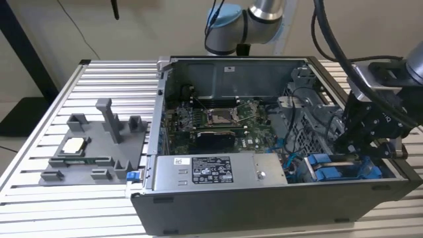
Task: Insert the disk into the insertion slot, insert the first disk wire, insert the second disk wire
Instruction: 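Insert the second disk wire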
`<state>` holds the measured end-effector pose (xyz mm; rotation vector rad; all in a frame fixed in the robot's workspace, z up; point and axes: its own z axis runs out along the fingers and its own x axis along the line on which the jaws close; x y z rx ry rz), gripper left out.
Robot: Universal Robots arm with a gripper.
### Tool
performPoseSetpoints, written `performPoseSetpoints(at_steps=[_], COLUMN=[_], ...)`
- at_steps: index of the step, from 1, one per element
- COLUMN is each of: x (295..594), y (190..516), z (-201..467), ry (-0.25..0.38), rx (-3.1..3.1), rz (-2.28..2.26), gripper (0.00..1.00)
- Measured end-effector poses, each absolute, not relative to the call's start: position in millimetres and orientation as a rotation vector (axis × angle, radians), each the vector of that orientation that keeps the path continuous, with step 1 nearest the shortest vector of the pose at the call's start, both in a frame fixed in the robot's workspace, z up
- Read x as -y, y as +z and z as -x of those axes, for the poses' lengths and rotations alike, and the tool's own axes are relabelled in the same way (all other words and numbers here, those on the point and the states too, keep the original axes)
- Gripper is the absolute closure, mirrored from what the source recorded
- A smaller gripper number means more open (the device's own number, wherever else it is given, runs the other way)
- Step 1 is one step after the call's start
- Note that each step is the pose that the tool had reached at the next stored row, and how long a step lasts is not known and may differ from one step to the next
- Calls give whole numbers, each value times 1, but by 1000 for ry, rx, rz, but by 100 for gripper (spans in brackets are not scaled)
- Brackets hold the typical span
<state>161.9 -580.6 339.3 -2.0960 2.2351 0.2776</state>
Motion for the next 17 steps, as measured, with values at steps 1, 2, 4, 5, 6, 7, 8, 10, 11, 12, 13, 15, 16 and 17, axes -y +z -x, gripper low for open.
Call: performPoseSetpoints(at_steps=[1, 2, 4, 5, 6, 7, 8, 10, 11, 12, 13, 15, 16, 17], x=[581, 581, 581, 581, 581, 581, 581, 581, 581, 581, 581, 581, 581, 581], y=[342, 346, 352, 356, 360, 364, 368, 371, 371, 371, 371, 371, 371, 371], z=[-162, -162, -162, -162, -162, -162, -162, -162, -162, -162, -162, -162, -162, -162], ry=[280, 281, 285, 286, 287, 288, 288, 289, 289, 289, 289, 289, 289, 289], rx=[-2234, -2233, -2231, -2231, -2230, -2230, -2230, -2229, -2229, -2229, -2229, -2229, -2229, -2229], rz=[2095, 2094, 2093, 2092, 2092, 2091, 2091, 2091, 2091, 2091, 2090, 2090, 2090, 2090], gripper=[76, 76, 76, 76, 76, 76, 76, 76, 76, 76, 76, 76, 76, 76])
